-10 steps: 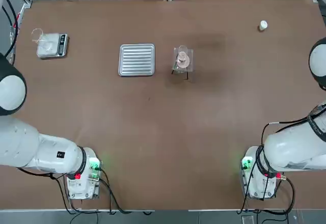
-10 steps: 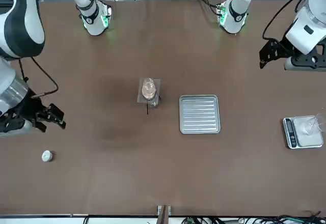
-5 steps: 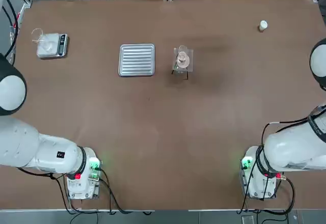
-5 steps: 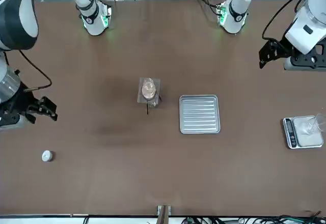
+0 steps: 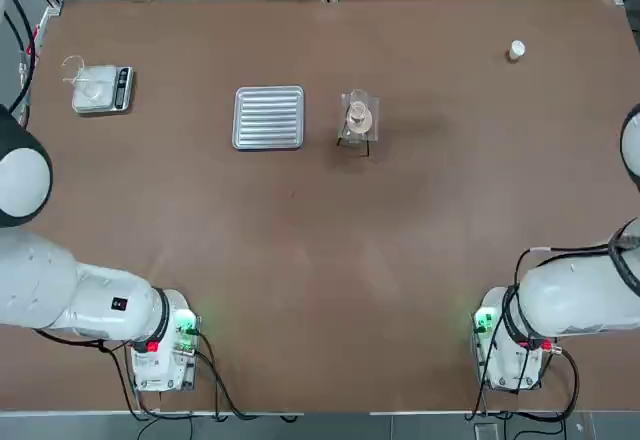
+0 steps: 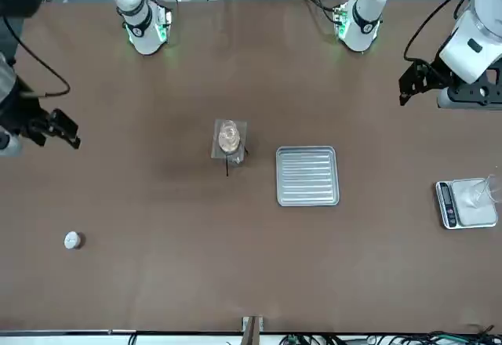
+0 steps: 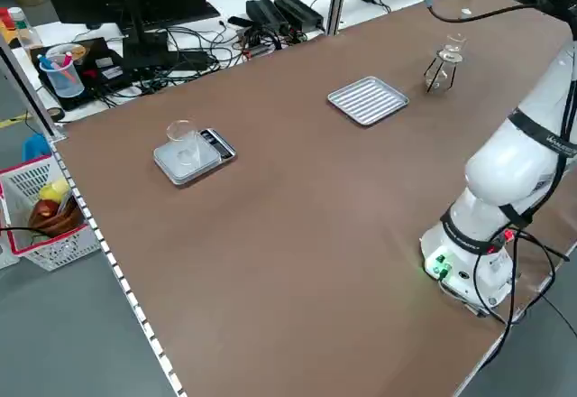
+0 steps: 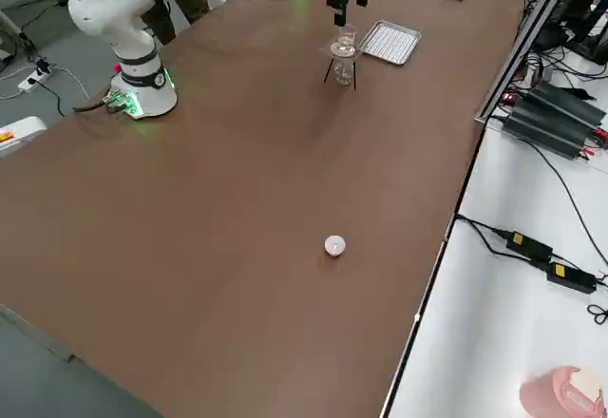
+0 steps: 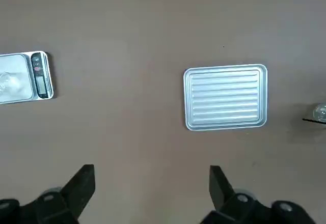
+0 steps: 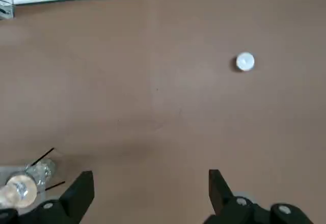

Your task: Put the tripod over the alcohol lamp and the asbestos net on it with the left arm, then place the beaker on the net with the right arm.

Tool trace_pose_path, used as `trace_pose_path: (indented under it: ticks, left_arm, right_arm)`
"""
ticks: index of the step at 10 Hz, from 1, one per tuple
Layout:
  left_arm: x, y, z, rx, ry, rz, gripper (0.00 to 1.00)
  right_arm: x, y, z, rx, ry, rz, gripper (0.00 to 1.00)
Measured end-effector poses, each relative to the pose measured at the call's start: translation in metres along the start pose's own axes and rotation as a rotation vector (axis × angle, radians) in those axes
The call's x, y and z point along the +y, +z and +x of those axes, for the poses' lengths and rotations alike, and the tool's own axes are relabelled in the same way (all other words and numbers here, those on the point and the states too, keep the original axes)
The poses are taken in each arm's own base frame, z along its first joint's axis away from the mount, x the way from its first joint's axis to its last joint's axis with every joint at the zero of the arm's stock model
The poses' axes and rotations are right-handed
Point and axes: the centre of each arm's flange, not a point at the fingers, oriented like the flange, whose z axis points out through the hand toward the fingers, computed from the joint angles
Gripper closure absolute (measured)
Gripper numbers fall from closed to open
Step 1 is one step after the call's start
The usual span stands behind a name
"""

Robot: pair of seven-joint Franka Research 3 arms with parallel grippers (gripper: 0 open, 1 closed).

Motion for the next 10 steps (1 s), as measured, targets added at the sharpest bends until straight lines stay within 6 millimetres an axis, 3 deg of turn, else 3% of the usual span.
trace_pose_path:
  ticks: [2,5,10]
  left_arm:
    - [0.000,0.000,0.000,0.000,0.001,0.000,0.01]
    - [0.001,0.000,0.000,0.000,0.001,0.000,0.01]
    - [-0.006,0.000,0.001,0.000,-0.012,0.000,0.01]
  right_arm:
    - [0.007,0.002,-0.005,-0.012,0.043,-0.008,0.00]
    - [0.015,0.032,0.000,-0.015,0.065,-0.011,0.00]
    - [0.021,0.045,0.001,-0.011,0.077,-0.012,0.00]
